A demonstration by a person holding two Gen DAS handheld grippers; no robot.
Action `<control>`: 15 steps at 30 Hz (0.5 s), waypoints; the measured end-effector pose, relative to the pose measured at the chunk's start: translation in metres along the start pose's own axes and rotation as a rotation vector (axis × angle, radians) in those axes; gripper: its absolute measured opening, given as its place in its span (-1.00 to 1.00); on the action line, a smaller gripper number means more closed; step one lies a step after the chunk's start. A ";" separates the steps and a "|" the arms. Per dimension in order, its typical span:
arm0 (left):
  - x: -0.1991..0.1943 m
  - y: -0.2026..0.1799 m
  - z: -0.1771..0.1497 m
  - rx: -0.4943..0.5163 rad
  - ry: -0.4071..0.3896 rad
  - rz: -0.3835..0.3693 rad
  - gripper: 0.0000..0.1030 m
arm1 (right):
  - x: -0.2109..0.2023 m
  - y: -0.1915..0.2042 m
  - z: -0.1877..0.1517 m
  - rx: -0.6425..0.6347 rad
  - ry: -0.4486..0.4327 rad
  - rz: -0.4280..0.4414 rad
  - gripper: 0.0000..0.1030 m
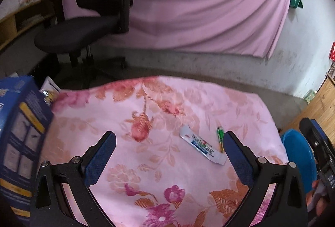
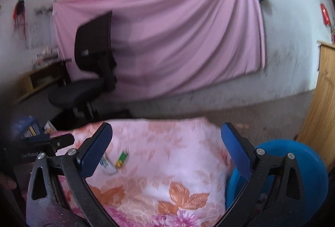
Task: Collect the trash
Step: 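Grasp the white toothpaste tube with the left gripper while the right gripper grasps the green battery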
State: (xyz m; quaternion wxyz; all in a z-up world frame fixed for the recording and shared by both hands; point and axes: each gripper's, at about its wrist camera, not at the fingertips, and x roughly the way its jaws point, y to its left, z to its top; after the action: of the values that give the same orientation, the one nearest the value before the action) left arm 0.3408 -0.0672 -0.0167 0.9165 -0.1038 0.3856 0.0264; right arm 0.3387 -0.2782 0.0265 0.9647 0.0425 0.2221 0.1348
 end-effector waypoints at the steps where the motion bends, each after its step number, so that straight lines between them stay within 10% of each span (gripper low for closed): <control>1: 0.006 -0.001 0.000 -0.005 0.020 -0.018 0.71 | 0.005 -0.001 -0.001 0.003 0.027 0.003 1.00; 5: 0.034 -0.004 0.005 -0.047 0.130 -0.059 -0.02 | 0.023 -0.008 -0.006 0.028 0.113 0.013 0.85; 15: 0.067 -0.020 0.010 -0.081 0.234 -0.108 -0.89 | 0.032 -0.004 -0.007 0.020 0.183 0.020 0.74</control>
State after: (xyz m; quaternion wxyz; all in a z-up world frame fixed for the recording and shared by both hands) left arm 0.3971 -0.0868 -0.0541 0.8604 -0.1637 0.4822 -0.0196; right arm 0.3645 -0.2732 0.0066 0.9385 0.0419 0.3102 0.1458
